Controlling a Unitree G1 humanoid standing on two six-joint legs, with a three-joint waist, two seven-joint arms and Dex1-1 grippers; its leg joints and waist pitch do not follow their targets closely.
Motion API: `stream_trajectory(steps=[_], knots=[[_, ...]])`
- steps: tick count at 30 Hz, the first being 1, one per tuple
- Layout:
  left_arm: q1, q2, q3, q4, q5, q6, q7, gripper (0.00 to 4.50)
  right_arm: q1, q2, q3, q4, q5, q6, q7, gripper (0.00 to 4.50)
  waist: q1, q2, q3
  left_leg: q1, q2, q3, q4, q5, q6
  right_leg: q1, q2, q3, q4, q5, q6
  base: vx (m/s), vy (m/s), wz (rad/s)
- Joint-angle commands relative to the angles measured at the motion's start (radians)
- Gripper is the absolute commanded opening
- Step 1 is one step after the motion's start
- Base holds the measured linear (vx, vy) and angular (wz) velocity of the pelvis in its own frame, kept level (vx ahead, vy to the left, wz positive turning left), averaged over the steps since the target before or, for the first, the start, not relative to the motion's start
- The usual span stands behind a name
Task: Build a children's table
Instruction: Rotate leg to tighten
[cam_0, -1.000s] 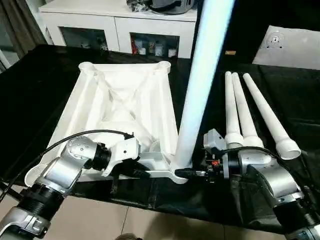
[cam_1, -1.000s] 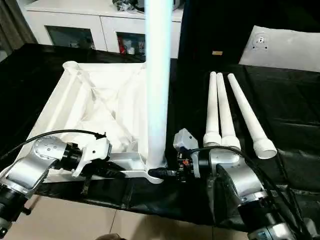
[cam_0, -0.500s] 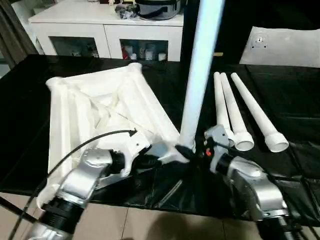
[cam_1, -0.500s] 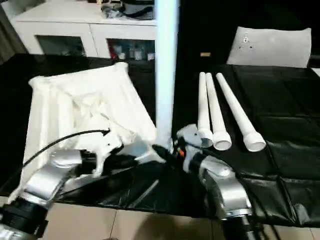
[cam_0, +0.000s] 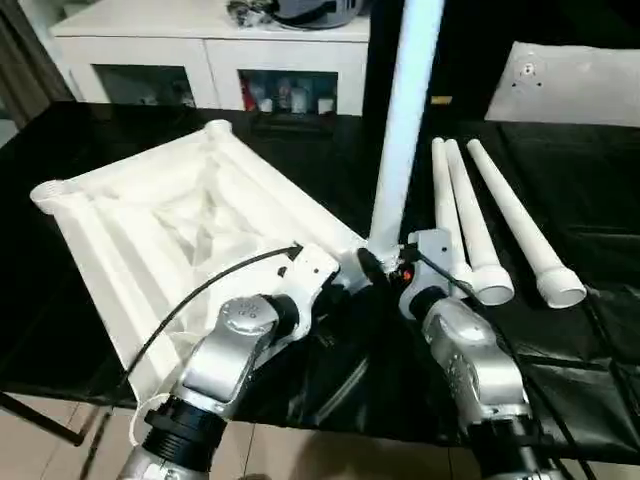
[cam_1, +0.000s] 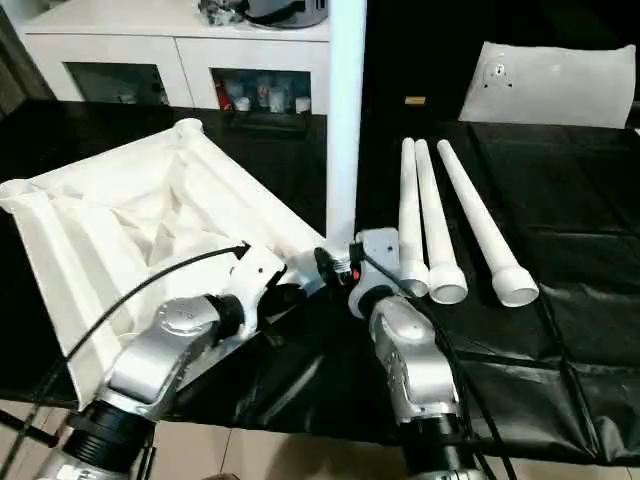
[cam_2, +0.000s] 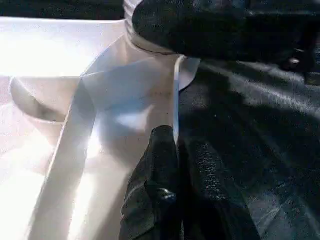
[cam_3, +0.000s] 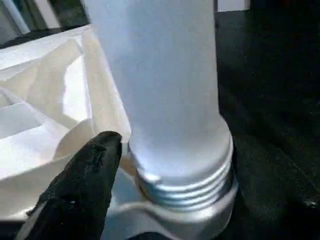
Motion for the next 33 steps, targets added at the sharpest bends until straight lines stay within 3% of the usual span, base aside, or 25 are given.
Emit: stream_trajectory(steps=[1, 2, 4, 7, 8, 9, 10, 16, 21, 22, 29, 31, 33], knots=[[-0.016, 0.024, -0.005, -0.008, -0.006, -0.030, -0.034, 0.00, 0.031, -0.010, 0.051, -0.019, 0.013, 0.012, 0.062, 4.01, 0.003, -0.008, -0.048, -0.009, 0.110, -0.051, -0.078, -0.066, 0.093, 0.047, -0.103, 0.068, -0.072, -0.054, -0.230, 0.000, 0.000, 0.00], [-0.015, 0.038, -0.007, -0.005, -0.007, -0.037, -0.044, 0.00, 0.035, -0.021, 0.050, -0.029, 0.018, 0.009, 0.070, 4.14, 0.000, -0.007, -0.048, -0.009, 0.112, -0.051, -0.078, -0.071, 0.092, 0.046, -0.103, 0.068, -0.071, -0.053, -0.235, 0.000, 0.000, 0.00], [-0.008, 0.082, -0.010, 0.005, -0.021, -0.054, -0.092, 0.00, 0.061, -0.078, 0.060, -0.079, 0.038, 0.002, 0.141, 4.33, 0.000, -0.017, -0.052, -0.009, 0.112, -0.049, -0.074, -0.049, 0.104, 0.046, -0.102, 0.068, -0.066, -0.016, -0.241, 0.000, 0.000, 0.00], [-0.005, 0.132, -0.014, 0.015, -0.031, -0.073, -0.156, 0.00, 0.093, -0.152, 0.075, -0.141, 0.051, -0.001, 0.239, 4.47, 0.005, -0.016, -0.051, -0.011, 0.112, -0.049, -0.071, -0.029, 0.130, 0.045, -0.103, 0.066, -0.063, 0.003, -0.244, 0.000, 0.000, 0.00], [-0.008, 0.155, -0.020, 0.022, -0.034, -0.085, -0.187, 0.00, 0.100, -0.180, 0.072, -0.162, 0.061, 0.004, 0.277, 4.47, 0.006, -0.028, -0.049, -0.011, 0.113, -0.048, -0.070, -0.027, 0.140, 0.046, -0.104, 0.066, -0.064, -0.006, -0.244, 0.000, 0.000, 0.00], [-0.008, 0.156, -0.020, 0.023, -0.034, -0.085, -0.188, 0.00, 0.100, -0.181, 0.072, -0.163, 0.061, 0.004, 0.278, 4.47, 0.007, -0.021, -0.049, -0.010, 0.113, -0.047, -0.070, -0.028, 0.141, 0.043, -0.104, 0.065, -0.063, -0.024, -0.247, 0.000, 0.000, 0.00], [-0.011, 0.184, -0.028, 0.028, -0.042, -0.097, -0.231, 0.00, 0.103, -0.216, 0.068, -0.182, 0.074, 0.010, 0.322, 4.47, 0.007, -0.024, -0.048, -0.008, 0.114, -0.047, -0.071, -0.032, 0.138, 0.042, -0.103, 0.065, -0.063, -0.036, -0.248, 0.000, 0.000, 0.00], [-0.021, 0.347, -0.108, 0.047, -0.063, -0.229, -0.498, 0.00, 0.073, -0.384, 0.098, -0.202, 0.127, 0.021, 0.559, 4.47, 0.016, -0.022, -0.047, -0.005, 0.114, -0.046, -0.068, -0.026, 0.144, 0.039, -0.104, 0.066, -0.058, -0.016, -0.258, 0.000, 0.000, 0.00], [-0.035, 0.383, -0.129, 0.066, -0.070, -0.263, -0.586, 0.00, 0.043, -0.434, 0.136, -0.185, 0.147, 0.041, 0.678, 4.47, 0.029, -0.022, -0.049, 0.001, 0.117, -0.046, -0.069, -0.039, 0.128, 0.039, -0.104, 0.065, -0.056, -0.029, -0.270, 0.000, 0.000, 0.00], [-0.046, 0.399, -0.145, 0.084, -0.074, -0.289, -0.631, 0.00, 0.010, -0.447, 0.151, -0.156, 0.146, 0.040, 0.717, 4.47, 0.031, -0.016, -0.050, 0.004, 0.117, -0.046, -0.068, -0.031, 0.122, 0.036, -0.103, 0.065, -0.051, 0.001, -0.281, 0.000, 0.000, 0.00], [-0.079, 0.426, -0.185, 0.123, -0.065, -0.362, -0.714, 0.00, -0.061, -0.470, 0.211, -0.082, 0.120, -0.009, 0.820, 4.47, 0.042, -0.022, -0.052, 0.004, 0.118, -0.043, -0.068, -0.057, 0.093, 0.042, -0.107, 0.066, -0.050, 0.000, -0.290, 0.000, 0.000, 0.00], [-0.090, 0.422, -0.188, 0.138, -0.055, -0.379, -0.728, 0.00, -0.078, -0.473, 0.228, -0.059, 0.113, -0.017, 0.843, 4.10, 0.047, -0.020, -0.052, 0.005, 0.117, -0.042, -0.067, -0.044, 0.091, 0.040, -0.104, 0.065, -0.048, 0.008, -0.292, 0.000, 0.000, 0.00], [-0.097, 0.418, -0.191, 0.149, -0.051, -0.391, -0.740, 0.00, -0.089, -0.475, 0.240, -0.046, 0.112, -0.022, 0.866, 4.08, 0.053, -0.021, -0.054, 0.004, 0.117, -0.042, -0.065, -0.036, 0.093, 0.041, -0.106, 0.065, -0.045, 0.020, -0.294, 0.000, 0.000, 0.00]])
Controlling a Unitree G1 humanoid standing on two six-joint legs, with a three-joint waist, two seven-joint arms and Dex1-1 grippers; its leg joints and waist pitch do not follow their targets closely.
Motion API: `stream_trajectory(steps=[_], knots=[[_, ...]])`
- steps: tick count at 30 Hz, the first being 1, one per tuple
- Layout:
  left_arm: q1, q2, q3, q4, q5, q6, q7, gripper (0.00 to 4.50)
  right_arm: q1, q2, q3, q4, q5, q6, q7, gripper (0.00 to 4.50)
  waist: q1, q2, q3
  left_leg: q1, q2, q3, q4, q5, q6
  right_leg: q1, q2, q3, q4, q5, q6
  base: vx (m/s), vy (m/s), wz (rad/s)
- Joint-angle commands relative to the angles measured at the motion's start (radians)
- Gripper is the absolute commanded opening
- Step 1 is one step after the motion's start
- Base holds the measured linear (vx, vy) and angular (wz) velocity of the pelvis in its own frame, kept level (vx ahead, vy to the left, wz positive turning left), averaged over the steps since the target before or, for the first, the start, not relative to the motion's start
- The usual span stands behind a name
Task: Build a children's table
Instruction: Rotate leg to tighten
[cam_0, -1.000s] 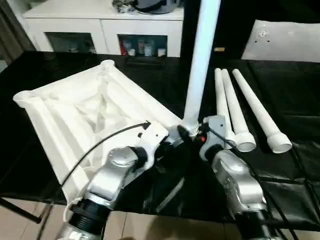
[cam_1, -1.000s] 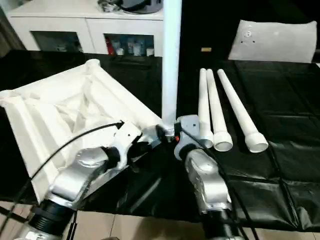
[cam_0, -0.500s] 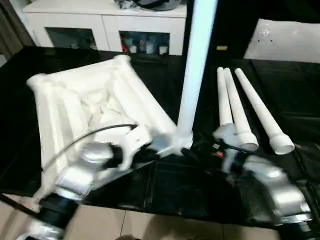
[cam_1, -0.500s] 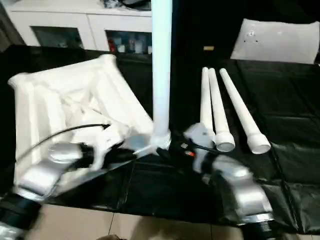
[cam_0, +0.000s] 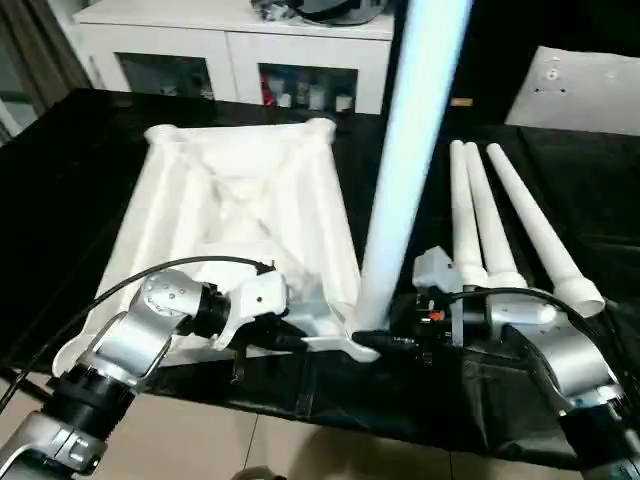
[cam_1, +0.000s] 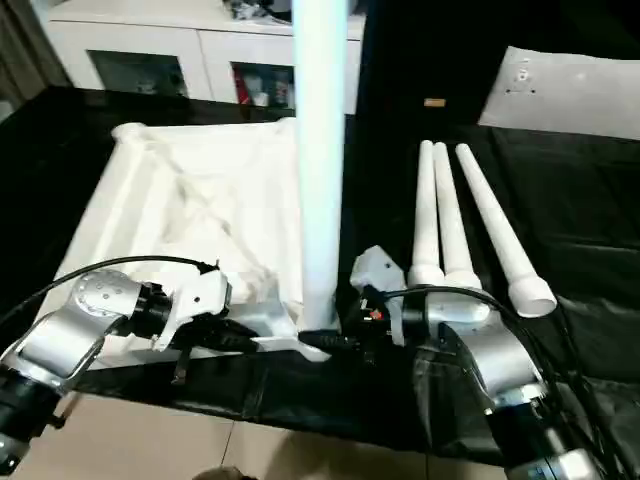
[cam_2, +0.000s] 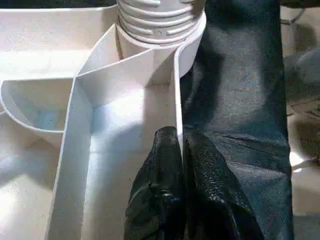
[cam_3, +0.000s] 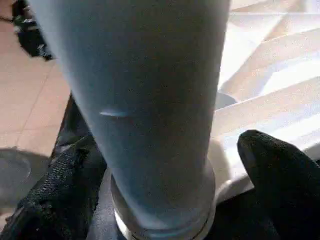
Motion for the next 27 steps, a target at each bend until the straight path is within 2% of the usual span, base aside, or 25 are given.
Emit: stream_trajectory(steps=[1, 2, 3, 5, 8, 10, 13, 17, 19, 23, 24, 26, 27], knots=[[0.000, -0.001, -0.062, 0.019, 0.036, -0.018, -0.051, 0.00, -0.018, -0.008, 0.015, 0.014, -0.005, -0.014, 0.029, 4.01, -0.004, -0.005, -0.058, 0.006, 0.118, -0.043, -0.074, -0.038, 0.090, 0.047, -0.105, 0.065, -0.051, 0.023, -0.292, 0.000, 0.000, 0.00], [-0.001, -0.001, -0.063, 0.021, 0.037, -0.020, -0.052, 0.00, -0.019, -0.010, 0.017, 0.015, -0.004, -0.012, 0.035, 4.01, -0.005, -0.006, -0.059, 0.006, 0.118, -0.043, -0.074, -0.037, 0.090, 0.048, -0.105, 0.065, -0.050, 0.027, -0.293, 0.000, 0.000, 0.00], [-0.004, 0.000, -0.066, 0.028, 0.035, -0.026, -0.052, 0.00, -0.021, -0.011, 0.021, 0.017, -0.002, -0.009, 0.045, 3.71, -0.004, -0.005, -0.059, 0.006, 0.117, -0.043, -0.074, -0.037, 0.091, 0.048, -0.105, 0.065, -0.051, 0.027, -0.292, 0.000, 0.000, 0.00], [-0.013, -0.002, -0.071, 0.049, 0.036, -0.047, -0.056, 0.00, -0.026, -0.019, 0.037, 0.022, -0.002, -0.009, 0.071, 3.64, -0.003, -0.006, -0.058, 0.005, 0.117, -0.043, -0.073, -0.039, 0.095, 0.047, -0.104, 0.064, -0.051, 0.022, -0.292, 0.000, 0.000, 0.00], [-0.016, -0.003, -0.072, 0.057, 0.037, -0.053, -0.057, 0.00, -0.025, -0.017, 0.040, 0.029, -0.003, -0.014, 0.072, 3.26, -0.002, -0.006, -0.057, 0.005, 0.118, -0.043, -0.075, -0.061, 0.084, 0.047, -0.106, 0.065, -0.054, -0.011, -0.289, 0.000, 0.000, 0.00], [-0.018, -0.004, -0.071, 0.063, 0.037, -0.058, -0.058, 0.00, -0.027, -0.014, 0.040, 0.036, -0.002, -0.015, 0.074, 3.20, -0.002, -0.006, -0.057, 0.006, 0.119, -0.043, -0.076, -0.068, 0.075, 0.047, -0.107, 0.066, -0.055, -0.019, -0.288, 0.000, 0.000, 0.00], [-0.019, -0.006, -0.069, 0.073, 0.036, -0.064, -0.063, 0.00, -0.023, -0.009, 0.043, 0.043, 0.006, -0.005, 0.084, 2.84, -0.001, -0.005, -0.057, 0.006, 0.119, -0.044, -0.076, -0.071, 0.071, 0.047, -0.105, 0.066, -0.054, -0.017, -0.288, 0.000, 0.000, 0.00], [-0.009, -0.010, -0.058, 0.069, 0.018, -0.051, -0.064, 0.00, -0.008, -0.007, 0.050, 0.035, 0.023, 0.023, 0.091, 2.72, 0.000, -0.001, -0.057, 0.006, 0.119, -0.044, -0.077, -0.083, 0.064, 0.047, -0.107, 0.066, -0.055, -0.021, -0.289, 0.000, 0.000, 0.00], [0.007, -0.016, -0.044, 0.057, 0.001, -0.027, -0.052, 0.00, 0.008, 0.004, 0.048, 0.035, 0.034, 0.041, 0.082, 2.70, 0.001, 0.002, -0.059, 0.005, 0.119, -0.045, -0.076, -0.075, 0.068, 0.048, -0.106, 0.066, -0.052, 0.004, -0.295, 0.000, 0.000, 0.00], [0.024, -0.042, -0.012, 0.043, -0.016, 0.028, 0.008, 0.00, 0.038, 0.039, 0.040, 0.034, 0.038, 0.055, 0.027, 2.68, -0.003, 0.001, -0.057, 0.004, 0.120, -0.045, -0.079, -0.094, 0.062, 0.048, -0.107, 0.066, -0.055, -0.012, -0.296, 0.000, 0.000, 0.00], [0.027, -0.053, 0.000, 0.039, -0.023, 0.047, 0.029, 0.00, 0.046, 0.055, 0.036, 0.035, 0.033, 0.056, -0.001, 2.67, -0.005, 0.001, -0.053, 0.004, 0.119, -0.045, -0.082, -0.121, 0.054, 0.047, -0.107, 0.067, -0.062, -0.058, -0.289, 0.000, 0.000, 0.00], [0.035, -0.094, 0.038, 0.019, -0.048, 0.106, 0.099, 0.00, 0.059, 0.111, 0.022, 0.050, 0.014, 0.057, -0.106, 2.67, -0.008, 0.006, -0.040, 0.008, 0.119, -0.048, -0.090, -0.204, 0.025, 0.043, -0.109, 0.068, -0.079, -0.212, -0.265, 0.000, 0.000, 0.00], [0.036, -0.106, 0.049, 0.013, -0.055, 0.123, 0.120, 0.00, 0.060, 0.128, 0.019, 0.056, 0.007, 0.057, -0.138, 2.67, -0.012, 0.006, -0.031, 0.018, 0.118, -0.052, -0.095, -0.295, -0.010, 0.037, -0.111, 0.069, -0.096, -0.378, -0.229, 0.000, 0.000, 0.00]])
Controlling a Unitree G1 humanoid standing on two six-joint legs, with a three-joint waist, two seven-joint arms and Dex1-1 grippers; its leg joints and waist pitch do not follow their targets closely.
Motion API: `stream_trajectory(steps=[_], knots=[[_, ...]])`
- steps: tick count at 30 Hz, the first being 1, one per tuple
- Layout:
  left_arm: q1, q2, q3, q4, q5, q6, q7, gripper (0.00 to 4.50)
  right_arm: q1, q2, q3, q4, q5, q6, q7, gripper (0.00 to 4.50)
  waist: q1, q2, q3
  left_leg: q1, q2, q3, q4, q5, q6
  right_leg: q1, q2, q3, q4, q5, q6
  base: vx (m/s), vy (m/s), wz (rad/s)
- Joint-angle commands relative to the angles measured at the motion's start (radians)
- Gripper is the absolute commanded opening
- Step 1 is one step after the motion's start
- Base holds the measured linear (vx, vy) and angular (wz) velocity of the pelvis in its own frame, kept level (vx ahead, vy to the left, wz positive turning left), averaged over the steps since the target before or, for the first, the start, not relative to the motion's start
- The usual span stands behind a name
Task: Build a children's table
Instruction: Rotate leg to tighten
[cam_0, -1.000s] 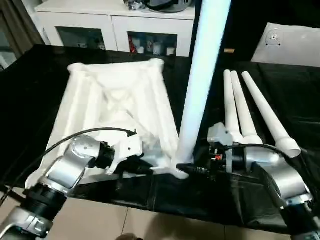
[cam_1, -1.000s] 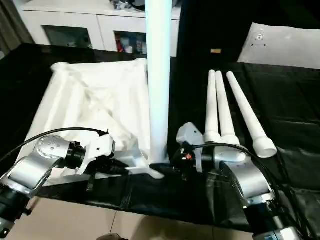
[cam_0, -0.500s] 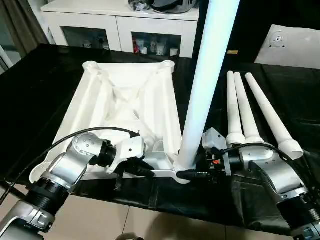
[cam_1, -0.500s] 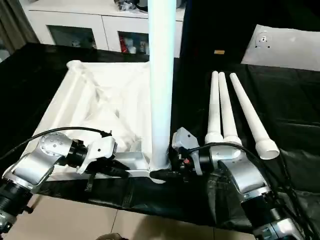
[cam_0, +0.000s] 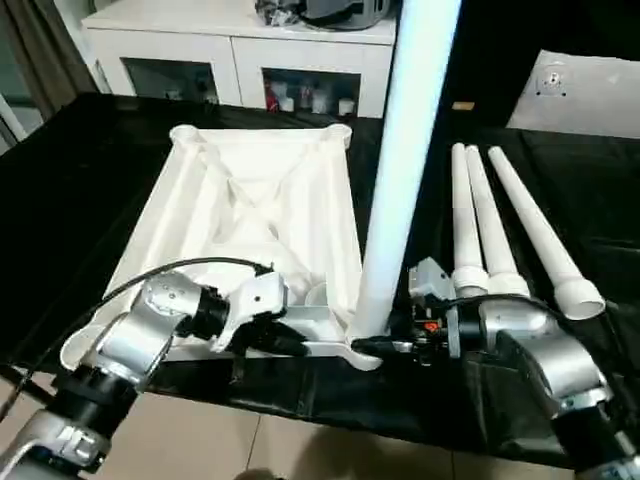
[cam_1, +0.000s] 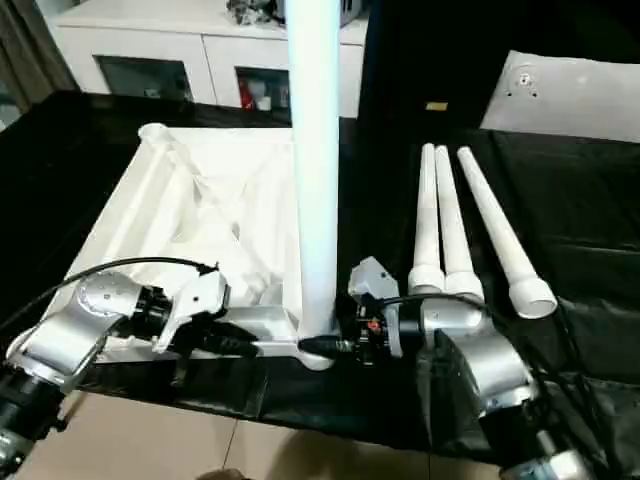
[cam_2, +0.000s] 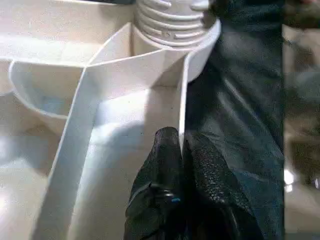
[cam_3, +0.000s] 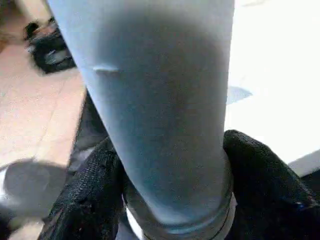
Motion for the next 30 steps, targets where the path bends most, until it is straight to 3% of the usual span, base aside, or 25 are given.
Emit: stream_trajectory(steps=[1, 3, 4, 6, 7, 8, 10, 11, 12, 14, 15, 16, 20, 22, 26, 27, 28, 30], knots=[[0.008, -0.073, 0.001, -0.037, -0.026, 0.068, 0.106, 0.00, 0.006, 0.085, 0.032, 0.038, -0.026, 0.033, -0.132, 2.66, -0.012, -0.005, -0.022, 0.012, 0.117, -0.058, -0.099, -0.348, -0.031, 0.020, -0.116, 0.073, -0.108, -0.486, -0.196, 0.000, 0.000, 0.00], [0.013, -0.100, 0.016, -0.056, -0.029, 0.103, 0.154, 0.00, 0.001, 0.136, 0.013, 0.058, -0.034, 0.037, -0.216, 2.66, -0.022, -0.003, -0.023, 0.007, 0.117, -0.068, -0.109, -0.375, -0.053, 0.023, -0.116, 0.072, -0.110, -0.537, -0.155, 0.000, 0.000, 0.00], [0.017, -0.135, 0.032, -0.074, -0.020, 0.138, 0.218, 0.00, -0.006, 0.188, -0.007, 0.079, -0.039, 0.053, -0.294, 2.66, -0.037, -0.004, -0.022, 0.006, 0.116, -0.073, -0.114, -0.392, -0.066, 0.019, -0.113, 0.069, -0.110, -0.538, -0.147, 0.000, 0.000, 0.00], [0.023, -0.202, 0.059, -0.109, -0.007, 0.213, 0.331, 0.00, -0.026, 0.274, -0.032, 0.118, -0.056, 0.070, -0.425, 2.66, -0.048, -0.003, -0.025, 0.003, 0.114, -0.077, -0.114, -0.406, -0.069, 0.022, -0.114, 0.066, -0.111, -0.533, -0.137, 0.000, 0.000, 0.00], [0.025, -0.213, 0.063, -0.115, -0.005, 0.226, 0.349, 0.00, -0.030, 0.286, -0.035, 0.124, -0.059, 0.072, -0.444, 2.66, -0.062, -0.001, -0.025, 0.004, 0.113, -0.076, -0.115, -0.416, -0.072, 0.017, -0.109, 0.066, -0.113, -0.512, -0.137, 0.000, 0.000, 0.00], [0.025, -0.238, 0.074, -0.121, 0.002, 0.245, 0.391, 0.00, -0.036, 0.306, -0.040, 0.133, -0.059, 0.078, -0.472, 2.66, -0.064, 0.001, -0.028, 0.004, 0.112, -0.076, -0.113, -0.415, -0.072, 0.018, -0.109, 0.066, -0.111, -0.499, -0.141, 0.000, 0.000, 0.00], [0.017, -0.321, 0.109, -0.121, 0.021, 0.289, 0.517, 0.00, -0.068, 0.370, -0.075, 0.179, -0.059, 0.100, -0.579, 2.65, -0.068, -0.004, -0.030, 0.005, 0.111, -0.067, -0.109, -0.360, -0.056, 0.013, -0.108, 0.075, -0.112, -0.403, -0.176, 0.000, 0.000, 0.00], [0.012, -0.354, 0.123, -0.121, 0.030, 0.306, 0.574, 0.00, -0.082, 0.396, -0.092, 0.199, -0.062, 0.110, -0.629, 2.65, -0.067, -0.003, -0.033, 0.006, 0.110, -0.064, -0.106, -0.339, -0.053, 0.015, -0.107, 0.075, -0.109, -0.368, -0.188, 0.000, 0.000, 0.00], [0.005, -0.388, 0.136, -0.116, 0.033, 0.314, 0.623, 0.00, -0.097, 0.423, -0.112, 0.221, -0.060, 0.119, -0.677, 2.65, -0.065, -0.009, -0.036, 0.001, 0.109, -0.060, -0.105, -0.292, -0.036, 0.020, -0.106, 0.075, -0.105, -0.308, -0.203, 0.000, 0.000, 0.00], [-0.011, -0.444, 0.157, -0.111, 0.037, 0.325, 0.703, 0.00, -0.122, 0.458, -0.137, 0.256, -0.081, 0.108, -0.756, 2.65, -0.066, -0.006, -0.036, -0.005, 0.109, -0.057, -0.105, -0.261, -0.024, 0.024, -0.105, 0.074, -0.101, -0.275, -0.213, 0.000, 0.000, 0.00], [-0.019, -0.465, 0.160, -0.109, 0.038, 0.327, 0.724, 0.00, -0.132, 0.471, -0.146, 0.271, -0.089, 0.101, -0.783, 2.65, -0.064, -0.007, -0.044, -0.007, 0.108, -0.053, -0.098, -0.187, -0.003, 0.027, -0.106, 0.074, -0.097, -0.198, -0.224, 0.000, 0.000, 0.00], [-0.021, -0.476, 0.161, -0.114, 0.041, 0.337, 0.736, 0.00, -0.137, 0.480, -0.151, 0.279, -0.095, 0.098, -0.800, 3.21, -0.060, -0.008, -0.047, -0.013, 0.105, -0.050, -0.094, -0.130, 0.023, 0.032, -0.105, 0.072, -0.091, -0.133, -0.232, 0.000, 0.000, 0.00], [-0.015, -0.430, 0.095, -0.153, 0.068, 0.336, 0.663, 0.00, -0.123, 0.468, -0.116, 0.244, -0.136, 0.048, -0.773, 3.44, -0.049, -0.008, -0.054, -0.021, 0.103, -0.047, -0.083, -0.021, 0.091, 0.038, -0.105, 0.068, -0.077, -0.006, -0.242, 0.013, -0.007, 0.00], [-0.007, -0.403, 0.084, -0.157, 0.072, 0.334, 0.639, 0.00, -0.117, 0.457, -0.107, 0.236, -0.154, 0.019, -0.774, 3.79, -0.050, -0.005, -0.055, -0.022, 0.103, -0.045, -0.079, 0.012, 0.122, 0.035, -0.102, 0.064, -0.072, 0.046, -0.255, 0.027, -0.026, -0.02], [0.001, -0.352, 0.071, -0.158, 0.074, 0.313, 0.597, 0.00, -0.098, 0.427, -0.101, 0.201, -0.166, -0.026, -0.755, 4.14, -0.050, 0.002, -0.049, -0.018, 0.111, -0.045, -0.086, -0.051, 0.100, 0.032, -0.099, 0.063, -0.082, -0.044, -0.255, 0.000, 0.000, 0.00], [0.004, -0.308, 0.057, -0.156, 0.084, 0.277, 0.560, 0.00, -0.086, 0.393, -0.099, 0.182, -0.186, -0.075, -0.743, 4.24, -0.047, 0.003, -0.048, -0.016, 0.112, -0.046, -0.089, -0.084, 0.075, 0.031, -0.095, 0.064, -0.085, -0.080, -0.241, 0.000, 0.000, 0.00], [0.005, -0.293, 0.055, -0.158, 0.081, 0.278, 0.544, 0.00, -0.081, 0.379, -0.106, 0.178, -0.184, -0.093, -0.731, 4.30, -0.051, -0.001, -0.047, -0.014, 0.113, -0.043, -0.091, -0.096, 0.069, 0.031, -0.094, 0.066, -0.086, -0.088, -0.240, 0.000, 0.000, 0.00], [0.008, -0.263, 0.058, -0.159, 0.072, 0.276, 0.513, 0.00, -0.068, 0.354, -0.132, 0.159, -0.161, -0.125, -0.690, 4.44, -0.048, 0.001, -0.046, -0.014, 0.112, -0.042, -0.091, -0.110, 0.054, 0.032, -0.096, 0.069, -0.086, -0.095, -0.242, 0.000, 0.000, 0.00]])
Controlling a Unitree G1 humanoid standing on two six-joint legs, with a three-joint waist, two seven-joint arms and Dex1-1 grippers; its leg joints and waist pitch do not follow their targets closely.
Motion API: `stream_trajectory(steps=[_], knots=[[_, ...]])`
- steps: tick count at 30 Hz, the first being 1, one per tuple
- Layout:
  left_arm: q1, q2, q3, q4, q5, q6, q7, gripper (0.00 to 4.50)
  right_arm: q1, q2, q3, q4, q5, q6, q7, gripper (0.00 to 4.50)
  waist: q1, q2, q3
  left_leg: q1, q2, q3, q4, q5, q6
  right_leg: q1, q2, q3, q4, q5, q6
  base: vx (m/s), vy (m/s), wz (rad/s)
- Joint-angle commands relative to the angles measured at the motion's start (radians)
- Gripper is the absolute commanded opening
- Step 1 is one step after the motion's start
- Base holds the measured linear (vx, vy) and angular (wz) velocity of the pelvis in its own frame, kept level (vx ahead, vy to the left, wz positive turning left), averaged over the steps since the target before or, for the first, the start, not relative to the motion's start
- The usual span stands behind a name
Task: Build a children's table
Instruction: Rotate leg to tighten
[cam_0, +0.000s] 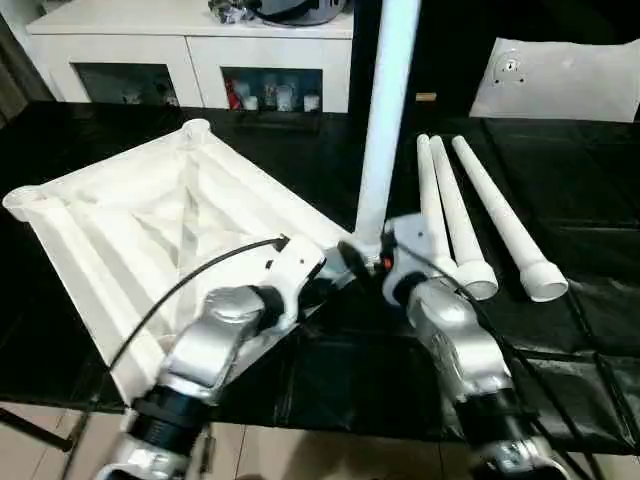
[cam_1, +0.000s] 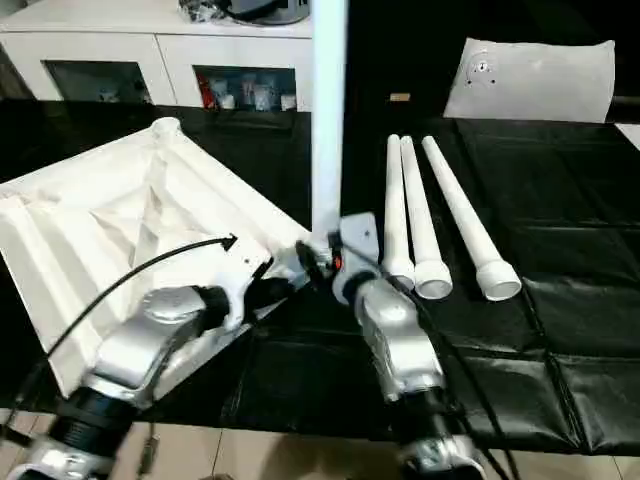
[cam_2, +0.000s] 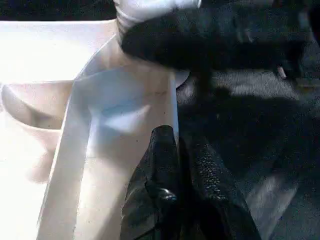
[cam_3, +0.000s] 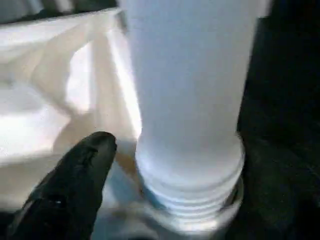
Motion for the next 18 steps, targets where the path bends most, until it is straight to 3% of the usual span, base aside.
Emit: stream_trajectory(steps=[1, 7, 9, 13, 18], knots=[[-0.019, 0.019, -0.024, -0.025, -0.006, -0.017, -0.057, 0.00, 0.005, -0.012, -0.001, -0.024, 0.021, -0.030, 0.058, 4.44, 0.004, 0.001, -0.048, -0.001, 0.100, -0.043, -0.078, -0.113, 0.059, 0.052, -0.111, 0.071, -0.074, -0.107, -0.240, 0.000, 0.000, 0.00], [-0.028, 0.115, -0.041, 0.028, -0.020, -0.086, -0.178, 0.00, 0.044, -0.155, 0.023, -0.096, 0.061, -0.053, 0.277, 4.44, 0.012, 0.005, -0.048, 0.000, 0.100, -0.041, -0.074, -0.083, 0.080, 0.051, -0.107, 0.070, -0.068, -0.058, -0.248, 0.000, 0.000, 0.00], [-0.034, 0.141, -0.051, 0.046, -0.029, -0.129, -0.231, 0.00, 0.051, -0.199, 0.036, -0.106, 0.081, -0.058, 0.356, 4.44, 0.016, 0.001, -0.048, 0.000, 0.097, -0.041, -0.072, -0.087, 0.089, 0.053, -0.108, 0.069, -0.070, -0.069, -0.249, 0.000, 0.000, 0.00], [-0.045, 0.206, -0.090, 0.074, -0.045, -0.215, -0.386, 0.00, 0.044, -0.277, 0.044, -0.128, 0.134, -0.009, 0.525, 4.44, 0.023, -0.003, -0.049, 0.002, 0.100, -0.040, -0.070, -0.070, 0.103, 0.051, -0.108, 0.069, -0.067, -0.060, -0.255, 0.000, 0.000, 0.00], [-0.058, 0.267, -0.133, 0.095, -0.045, -0.277, -0.508, 0.00, 0.022, -0.344, 0.078, -0.141, 0.156, 0.036, 0.647, 4.44, 0.031, 0.002, -0.050, 0.006, 0.103, -0.040, -0.070, -0.069, 0.105, 0.050, -0.108, 0.068, -0.062, -0.046, -0.265, 0.000, 0.000, 0.00]])
